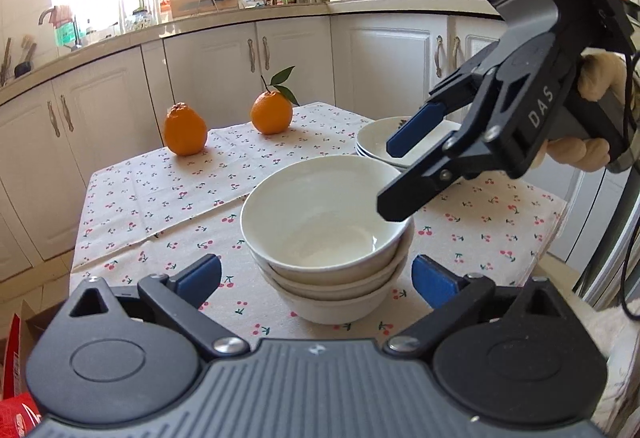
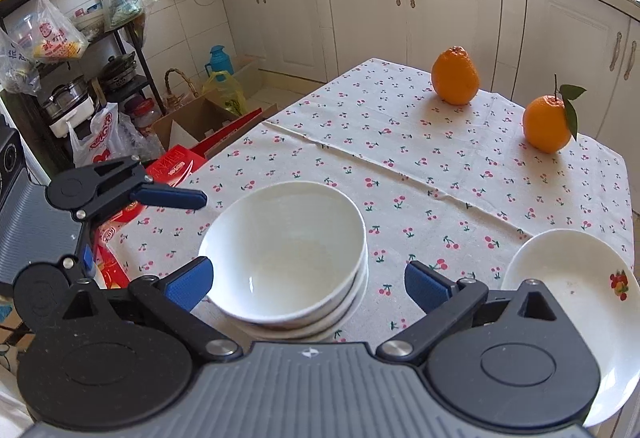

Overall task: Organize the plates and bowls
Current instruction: 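Grasp the bowl stack with the left tool while the right tool grips its other side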

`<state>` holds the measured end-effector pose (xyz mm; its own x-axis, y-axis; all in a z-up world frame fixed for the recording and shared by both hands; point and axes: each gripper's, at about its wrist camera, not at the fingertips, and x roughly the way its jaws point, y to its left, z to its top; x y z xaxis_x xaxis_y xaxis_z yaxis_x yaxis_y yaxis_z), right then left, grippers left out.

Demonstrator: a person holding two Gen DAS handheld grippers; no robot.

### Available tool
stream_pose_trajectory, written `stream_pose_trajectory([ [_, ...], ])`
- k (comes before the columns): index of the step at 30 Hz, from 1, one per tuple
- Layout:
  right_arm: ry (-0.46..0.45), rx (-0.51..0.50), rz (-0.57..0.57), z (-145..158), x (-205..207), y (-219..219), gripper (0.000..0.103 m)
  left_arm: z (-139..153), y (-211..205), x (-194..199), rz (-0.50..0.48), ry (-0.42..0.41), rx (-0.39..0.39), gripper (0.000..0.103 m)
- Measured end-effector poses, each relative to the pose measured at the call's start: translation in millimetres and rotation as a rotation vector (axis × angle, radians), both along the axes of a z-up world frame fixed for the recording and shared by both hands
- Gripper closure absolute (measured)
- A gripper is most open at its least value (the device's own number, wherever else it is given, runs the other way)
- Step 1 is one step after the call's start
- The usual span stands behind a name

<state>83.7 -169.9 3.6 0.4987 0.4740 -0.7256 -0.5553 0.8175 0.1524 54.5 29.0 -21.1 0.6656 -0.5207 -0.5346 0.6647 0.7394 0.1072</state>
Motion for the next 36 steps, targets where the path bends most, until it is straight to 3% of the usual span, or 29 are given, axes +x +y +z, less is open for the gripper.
stream_pose_trajectory([
  [4,-0.002,-0.042,0.001,-14.7,-14.7,-4.0,0.000,-8.8,-0.1,-1.3,-0.047,-0.026,0.070,0.002],
  [11,0.009,-0.148,0.021,-47.3,-21.2,1.3,0.000,-24.8,0.9,24.9,-0.062,0.141,0.083,0.002],
  [16,-0.018,-0.193,0.074,-57.3,-14.1,7.7,0.000,-32.7,-0.5,34.8,-0.115,0.162,0.105,0.002],
  [24,-0.053,-0.251,0.202,-66.5,2.1,16.9,0.000,-38.6,3.6,56.5,-0.224,0.238,0.122,0.002],
  [36,-0.055,-0.277,0.371,-57.2,15.4,26.4,0.000,-33.8,-1.1,75.2,-0.450,0.234,0.152,0.010],
])
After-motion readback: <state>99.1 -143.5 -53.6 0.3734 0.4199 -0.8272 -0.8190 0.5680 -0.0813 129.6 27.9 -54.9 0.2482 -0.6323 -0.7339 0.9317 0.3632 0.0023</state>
